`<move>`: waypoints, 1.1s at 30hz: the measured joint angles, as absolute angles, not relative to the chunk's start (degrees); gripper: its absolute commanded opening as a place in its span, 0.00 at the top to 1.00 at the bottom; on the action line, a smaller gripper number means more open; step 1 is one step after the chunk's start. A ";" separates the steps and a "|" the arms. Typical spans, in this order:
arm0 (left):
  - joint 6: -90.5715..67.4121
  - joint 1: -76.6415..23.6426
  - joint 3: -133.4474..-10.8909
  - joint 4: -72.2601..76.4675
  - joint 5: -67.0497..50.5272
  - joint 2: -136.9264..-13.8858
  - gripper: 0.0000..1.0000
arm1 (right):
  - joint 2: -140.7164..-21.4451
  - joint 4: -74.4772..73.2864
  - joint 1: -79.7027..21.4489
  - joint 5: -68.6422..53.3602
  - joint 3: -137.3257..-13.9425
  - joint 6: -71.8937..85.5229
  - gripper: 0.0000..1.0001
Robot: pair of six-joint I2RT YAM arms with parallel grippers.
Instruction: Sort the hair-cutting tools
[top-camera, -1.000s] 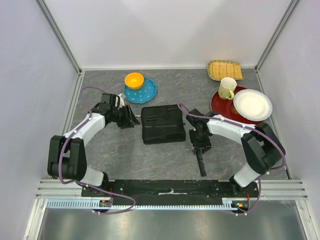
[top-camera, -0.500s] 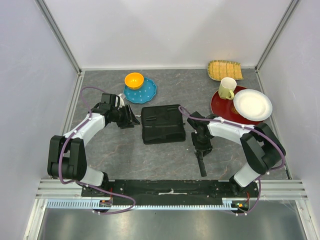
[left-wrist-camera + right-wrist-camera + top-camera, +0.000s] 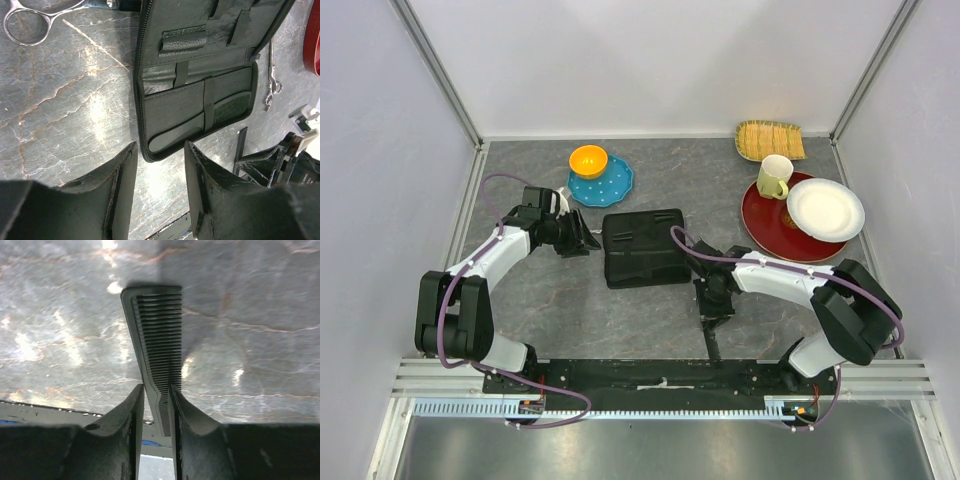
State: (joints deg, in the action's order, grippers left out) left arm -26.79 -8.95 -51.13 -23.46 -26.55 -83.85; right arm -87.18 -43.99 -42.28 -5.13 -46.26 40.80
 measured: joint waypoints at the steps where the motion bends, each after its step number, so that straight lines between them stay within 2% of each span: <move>1: -26.79 -8.97 -51.13 -23.46 -26.76 -83.85 0.51 | -87.05 -43.66 -43.40 -5.28 -46.26 41.80 0.71; 5: -26.79 -9.10 -51.13 -23.44 -27.49 -83.85 0.51 | -86.72 -43.09 -45.28 -5.13 -46.26 44.80 0.70; 11: -27.05 -9.34 -51.13 -23.40 -28.42 -83.85 0.51 | -85.49 -43.09 -46.22 -2.66 -46.26 47.24 0.48; 17: -27.44 -9.50 -51.05 -23.38 -28.80 -83.85 0.51 | -82.78 -44.95 -47.59 -0.56 -46.28 47.81 0.39; 28: -27.62 -9.78 -50.76 -23.33 -28.91 -83.85 0.51 | -81.23 -46.50 -52.82 -0.56 -42.52 48.90 0.36; 33: -27.64 -9.85 -50.70 -23.33 -28.93 -83.85 0.51 | -81.60 -46.78 -54.39 -0.82 -41.58 50.02 0.44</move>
State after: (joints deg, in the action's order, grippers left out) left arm -27.64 -9.85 -50.70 -23.33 -28.93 -83.85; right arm -81.60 -46.78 -54.39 -0.82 -41.58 50.02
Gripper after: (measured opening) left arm 0.491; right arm 0.599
